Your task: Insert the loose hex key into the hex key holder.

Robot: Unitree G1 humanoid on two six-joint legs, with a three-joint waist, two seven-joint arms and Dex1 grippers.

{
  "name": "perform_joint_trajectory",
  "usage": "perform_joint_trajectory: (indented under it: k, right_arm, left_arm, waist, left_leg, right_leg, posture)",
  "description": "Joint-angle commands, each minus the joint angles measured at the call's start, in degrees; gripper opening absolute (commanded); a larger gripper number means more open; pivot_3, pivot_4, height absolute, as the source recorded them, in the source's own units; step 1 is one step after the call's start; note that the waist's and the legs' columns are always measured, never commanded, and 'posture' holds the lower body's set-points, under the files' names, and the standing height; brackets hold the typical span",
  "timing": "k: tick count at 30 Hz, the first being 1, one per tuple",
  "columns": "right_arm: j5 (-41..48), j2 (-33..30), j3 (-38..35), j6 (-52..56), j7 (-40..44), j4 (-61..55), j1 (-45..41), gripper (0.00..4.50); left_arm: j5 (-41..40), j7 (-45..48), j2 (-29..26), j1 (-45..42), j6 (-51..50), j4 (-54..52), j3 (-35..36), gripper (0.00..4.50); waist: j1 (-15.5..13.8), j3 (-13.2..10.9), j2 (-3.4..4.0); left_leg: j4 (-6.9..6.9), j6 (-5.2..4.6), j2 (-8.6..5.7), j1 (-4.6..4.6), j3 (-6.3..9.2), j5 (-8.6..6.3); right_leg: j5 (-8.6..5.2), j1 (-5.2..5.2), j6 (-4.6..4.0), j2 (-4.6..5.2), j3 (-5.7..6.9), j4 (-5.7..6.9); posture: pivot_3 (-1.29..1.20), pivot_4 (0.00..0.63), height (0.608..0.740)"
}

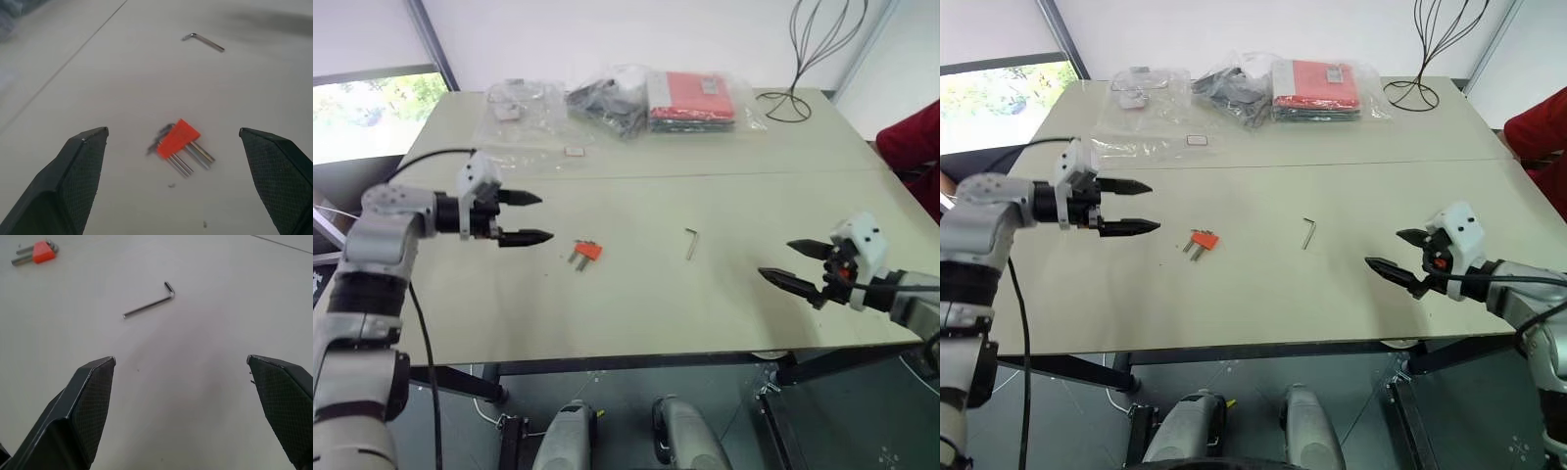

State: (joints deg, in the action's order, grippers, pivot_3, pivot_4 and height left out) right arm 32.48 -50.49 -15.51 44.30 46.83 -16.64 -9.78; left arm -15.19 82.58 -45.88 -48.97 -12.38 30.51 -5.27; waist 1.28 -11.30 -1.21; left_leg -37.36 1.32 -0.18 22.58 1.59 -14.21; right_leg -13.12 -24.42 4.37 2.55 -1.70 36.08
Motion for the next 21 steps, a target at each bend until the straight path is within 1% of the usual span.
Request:
perform_joint_trajectory:
  k: [1, 2, 4, 7, 9, 11, 14, 17, 21]
  right_arm:
    - [0.64, 3.50, 6.10, 1.05, -1.89, -4.30, -5.21, 4.50]
    - [0.05, 4.99, 8.20, 0.96, -2.52, -4.41, -6.79, 4.50]
    - [-1.65, 9.87, 13.83, 0.23, -4.25, -3.85, -10.74, 4.50]
    - [-5.90, 15.66, 20.21, -2.62, -6.15, -0.46, -15.20, 4.50]
    - [-11.24, 21.67, 27.04, -8.68, -6.49, 6.95, -18.46, 4.50]
    - [-15.67, 25.17, 31.10, -14.10, -6.18, 13.39, -20.44, 4.50]
    - [-19.32, 28.60, 33.06, -19.93, -5.49, 21.35, -22.83, 4.50]
    - [-22.25, 31.91, 34.86, -25.08, -4.23, 30.17, -26.18, 4.50]
    - [-25.74, 36.06, 35.05, -31.16, -4.81, 41.05, -30.41, 4.50]
  left_arm:
    - [2.61, 3.17, 0.43, -2.51, 4.80, 5.27, -1.03, 4.48]
    - [3.16, 3.58, 0.73, -3.17, 5.72, 6.52, -1.25, 4.48]
    - [3.75, 4.30, 1.11, -3.92, 6.62, 8.08, -1.29, 4.48]
    - [4.34, 5.15, 1.03, -4.14, 7.15, 8.82, -1.38, 4.48]
    - [4.01, 5.97, -0.35, -2.55, 5.88, 7.08, -0.90, 4.48]
    - [3.82, 5.88, -1.26, -1.29, 5.29, 5.94, -0.36, 4.48]
    - [3.52, 5.33, -2.01, 0.33, 4.22, 4.28, 0.25, 4.48]
    - [3.10, 4.94, -2.63, 3.82, 3.46, 1.18, 0.66, 4.48]
    - [2.40, 3.86, -2.84, 7.55, 1.49, -3.31, 1.66, 4.48]
  waist:
    - [0.10, 0.00, 0.00]
    - [-0.06, 0.00, 0.00]
    - [-0.03, 0.00, -0.01]
    - [-0.22, -0.01, 0.00]
    - [-0.09, 0.01, -0.04]
    - [-0.07, 0.02, -0.05]
    - [-0.44, 0.02, -0.05]
    - [-0.24, 0.01, -0.04]
    - [-0.08, 0.01, -0.04]
  left_leg:
    - [0.07, 0.00, 0.01, -0.02, 0.02, 0.00]
    - [0.12, 0.00, 0.03, -0.04, 0.05, 0.00]
    - [0.18, 0.00, 0.04, 0.00, 0.14, 0.00]
    - [0.14, -0.01, 0.05, 0.21, 0.19, 0.00]
    - [0.05, -0.01, 0.02, 0.37, 0.18, 0.00]
    - [-0.03, -0.01, 0.01, 0.42, 0.12, 0.00]
    - [-0.04, -0.01, -0.01, 0.52, 0.15, 0.00]
    - [-0.13, 0.00, -0.01, 0.72, 0.19, 0.01]
    - [-0.25, 0.00, 0.00, 0.73, 0.19, 0.01]
  right_leg:
    - [0.01, -0.02, 0.03, -0.03, 0.00, 0.04]
    - [0.09, -0.03, 0.17, -0.09, 0.00, 0.05]
    - [0.09, -0.10, 0.19, -0.16, 0.04, 0.08]
    - [0.10, -0.26, 0.20, -0.18, 0.06, 0.11]
    - [0.11, -0.35, 0.22, -0.09, 0.08, 0.11]
    - [0.13, -0.36, 0.24, -0.05, 0.08, 0.08]
    - [0.13, -0.42, 0.26, 0.02, 0.10, 0.10]
    - [0.19, -0.58, 0.37, 0.08, 0.11, 0.14]
    - [0.22, -0.59, 0.39, 0.06, 0.12, 0.19]
  posture:
    - [0.00, 0.150, 0.740]
    - [0.00, 0.150, 0.740]
    - [0.00, 0.150, 0.740]
    - [0.00, 0.150, 0.740]
    - [0.00, 0.150, 0.740]
    - [0.00, 0.150, 0.740]
    - [0.00, 0.150, 0.740]
    - [0.00, 0.150, 0.740]
    - [0.00, 0.150, 0.740]
